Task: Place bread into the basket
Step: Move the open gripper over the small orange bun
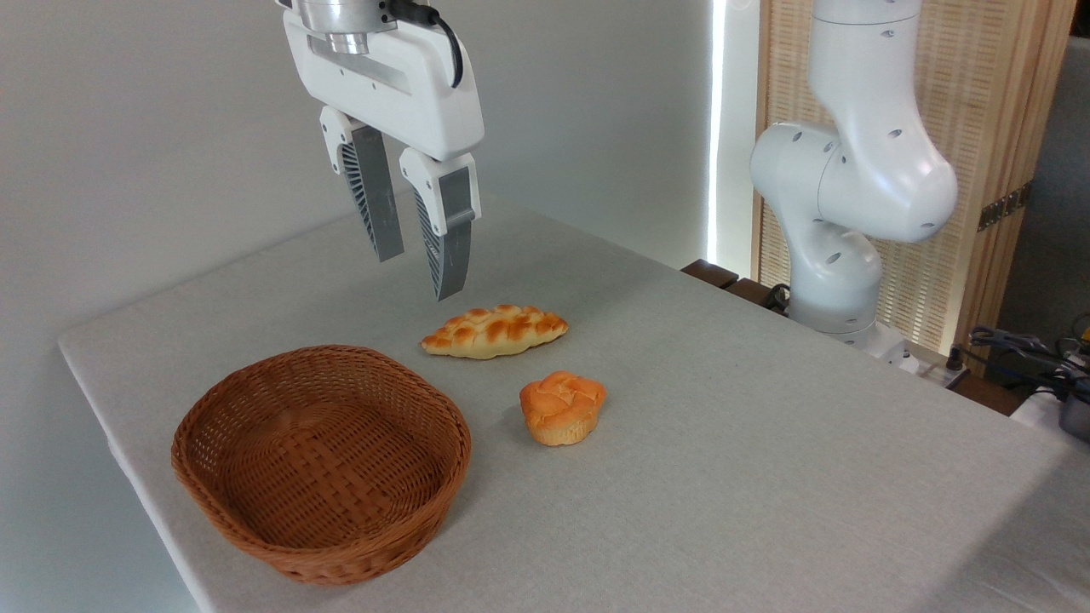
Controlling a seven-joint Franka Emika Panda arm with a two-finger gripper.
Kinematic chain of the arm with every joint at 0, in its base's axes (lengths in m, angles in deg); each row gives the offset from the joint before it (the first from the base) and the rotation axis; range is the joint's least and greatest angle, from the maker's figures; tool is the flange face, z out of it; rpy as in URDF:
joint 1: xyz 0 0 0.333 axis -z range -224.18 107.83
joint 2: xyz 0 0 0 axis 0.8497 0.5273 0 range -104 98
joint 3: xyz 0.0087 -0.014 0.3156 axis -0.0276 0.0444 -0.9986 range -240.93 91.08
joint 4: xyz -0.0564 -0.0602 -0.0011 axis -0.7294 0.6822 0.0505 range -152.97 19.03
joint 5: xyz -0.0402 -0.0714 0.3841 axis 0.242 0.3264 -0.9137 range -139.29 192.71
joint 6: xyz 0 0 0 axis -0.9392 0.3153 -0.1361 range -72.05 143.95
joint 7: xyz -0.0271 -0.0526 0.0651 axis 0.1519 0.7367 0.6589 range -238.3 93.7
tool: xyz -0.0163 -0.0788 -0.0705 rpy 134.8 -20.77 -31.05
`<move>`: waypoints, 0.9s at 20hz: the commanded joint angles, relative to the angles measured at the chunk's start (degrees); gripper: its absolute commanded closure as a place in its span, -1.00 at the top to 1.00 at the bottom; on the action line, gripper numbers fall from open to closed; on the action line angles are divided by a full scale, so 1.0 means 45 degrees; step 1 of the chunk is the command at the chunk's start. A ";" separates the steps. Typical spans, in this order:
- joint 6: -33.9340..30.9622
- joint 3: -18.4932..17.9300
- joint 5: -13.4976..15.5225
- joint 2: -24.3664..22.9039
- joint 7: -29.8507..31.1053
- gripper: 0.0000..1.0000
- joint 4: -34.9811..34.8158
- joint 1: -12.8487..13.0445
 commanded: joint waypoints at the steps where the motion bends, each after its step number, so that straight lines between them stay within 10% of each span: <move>1: -0.0270 -0.0096 0.0102 0.0083 0.0014 1.00 0.0288 -0.0018; 18: -0.0096 -0.0447 0.0259 -0.1299 -0.0025 1.00 -0.1814 0.0059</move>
